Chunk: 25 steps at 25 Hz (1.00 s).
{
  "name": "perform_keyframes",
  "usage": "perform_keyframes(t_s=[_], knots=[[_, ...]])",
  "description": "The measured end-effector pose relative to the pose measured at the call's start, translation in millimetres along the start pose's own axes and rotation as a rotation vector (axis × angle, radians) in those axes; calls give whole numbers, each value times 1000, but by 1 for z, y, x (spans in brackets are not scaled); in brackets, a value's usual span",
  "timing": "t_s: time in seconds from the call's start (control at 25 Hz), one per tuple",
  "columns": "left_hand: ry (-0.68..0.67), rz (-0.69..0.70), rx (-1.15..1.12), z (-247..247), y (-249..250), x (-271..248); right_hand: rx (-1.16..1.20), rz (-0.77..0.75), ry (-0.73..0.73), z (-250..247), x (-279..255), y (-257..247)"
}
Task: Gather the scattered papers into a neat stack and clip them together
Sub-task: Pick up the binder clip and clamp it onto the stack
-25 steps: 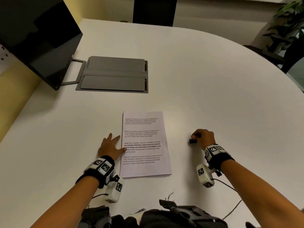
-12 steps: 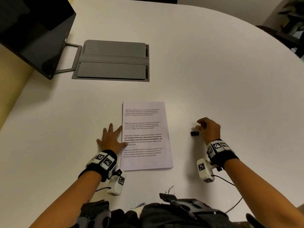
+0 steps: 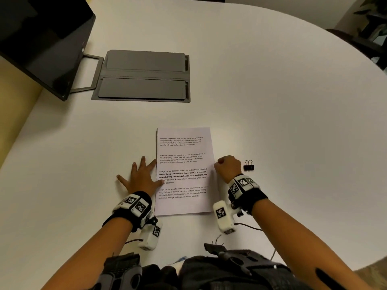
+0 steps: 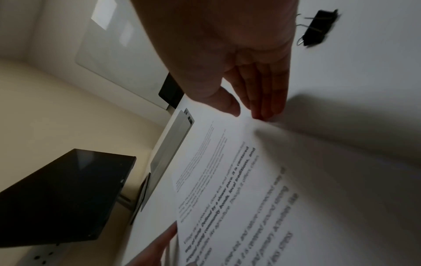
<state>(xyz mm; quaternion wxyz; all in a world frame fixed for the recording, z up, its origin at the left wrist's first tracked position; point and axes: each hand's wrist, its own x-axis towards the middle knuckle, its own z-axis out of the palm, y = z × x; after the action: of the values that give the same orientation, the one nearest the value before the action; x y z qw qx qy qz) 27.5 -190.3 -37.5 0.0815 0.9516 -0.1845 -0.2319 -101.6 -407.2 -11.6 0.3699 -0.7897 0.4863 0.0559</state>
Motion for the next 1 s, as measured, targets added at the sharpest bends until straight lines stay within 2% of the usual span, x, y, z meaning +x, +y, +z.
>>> perform_keyframes(t_s=[0.16, 0.28, 0.36, 0.68, 0.8, 0.88, 1.0], knots=[[7, 10, 28, -1, 2, 0, 57, 127, -80, 3, 5, -12], [1, 18, 30, -2, 4, 1, 151, 150, -210, 7, 1, -20], [5, 13, 18, -3, 5, 0, 172, 157, -239, 14, -2, -23], [-41, -1, -34, -7, 4, 0, 221, -42, -83, 8, -13, -28], [-52, -31, -231, -16, 4, 6, 256, -164, -20, 1, -19, -30], [-31, 12, -524, -26, 6, 9, 311, -280, 21, -5, -25, -33], [-74, 90, -1005, -50, 15, 11, 443, -417, 62, -19, -33, -40]])
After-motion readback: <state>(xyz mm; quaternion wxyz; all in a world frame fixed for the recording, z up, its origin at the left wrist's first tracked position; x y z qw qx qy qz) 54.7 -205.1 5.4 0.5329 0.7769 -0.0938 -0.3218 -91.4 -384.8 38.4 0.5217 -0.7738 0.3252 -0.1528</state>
